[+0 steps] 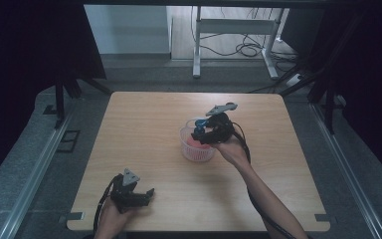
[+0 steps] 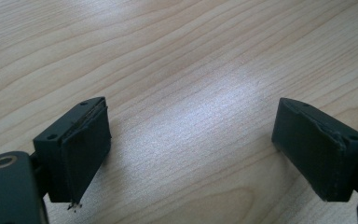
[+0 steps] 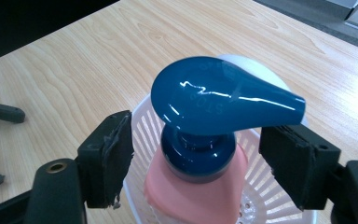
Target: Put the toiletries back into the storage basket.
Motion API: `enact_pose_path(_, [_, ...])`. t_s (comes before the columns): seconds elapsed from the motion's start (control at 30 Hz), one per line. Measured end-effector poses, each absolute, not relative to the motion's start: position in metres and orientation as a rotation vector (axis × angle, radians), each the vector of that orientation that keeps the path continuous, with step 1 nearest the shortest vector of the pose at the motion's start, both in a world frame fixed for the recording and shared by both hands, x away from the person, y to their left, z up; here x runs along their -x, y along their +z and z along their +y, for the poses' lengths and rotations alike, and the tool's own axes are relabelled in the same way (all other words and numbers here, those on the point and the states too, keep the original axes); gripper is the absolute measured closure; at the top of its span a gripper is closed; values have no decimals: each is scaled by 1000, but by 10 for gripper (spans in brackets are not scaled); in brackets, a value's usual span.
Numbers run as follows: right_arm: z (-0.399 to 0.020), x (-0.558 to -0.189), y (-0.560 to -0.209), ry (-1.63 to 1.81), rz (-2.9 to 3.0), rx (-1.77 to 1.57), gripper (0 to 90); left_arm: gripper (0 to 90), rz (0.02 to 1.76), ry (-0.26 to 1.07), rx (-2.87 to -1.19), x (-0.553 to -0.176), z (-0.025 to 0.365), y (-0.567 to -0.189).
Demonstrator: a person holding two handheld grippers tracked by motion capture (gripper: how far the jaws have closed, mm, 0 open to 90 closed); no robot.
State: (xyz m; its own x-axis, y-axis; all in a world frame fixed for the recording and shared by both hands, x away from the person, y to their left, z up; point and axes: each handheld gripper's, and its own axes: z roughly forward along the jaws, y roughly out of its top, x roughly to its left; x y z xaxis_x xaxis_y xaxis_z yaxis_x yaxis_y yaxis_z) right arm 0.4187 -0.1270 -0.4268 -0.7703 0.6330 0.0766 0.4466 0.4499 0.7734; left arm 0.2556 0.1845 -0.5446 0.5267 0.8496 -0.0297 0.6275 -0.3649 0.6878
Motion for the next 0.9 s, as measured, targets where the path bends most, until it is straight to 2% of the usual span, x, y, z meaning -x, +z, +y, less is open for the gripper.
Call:
enact_pose_path(0.3, [-129, -414, -425, 1221, 2480, -918, 155, 113, 1194, 439, -2115, -256, 184, -545])
enact_pose_path(0.7, [-133, -406, -418, 1227, 2482, -896, 123, 113, 1194, 440, -2114, -256, 184, -545])
enact_pose_path(0.9, [-134, -401, -416, 1213, 2484, -884, 64, 113, 1195, 439, -2115, -256, 184, -545])
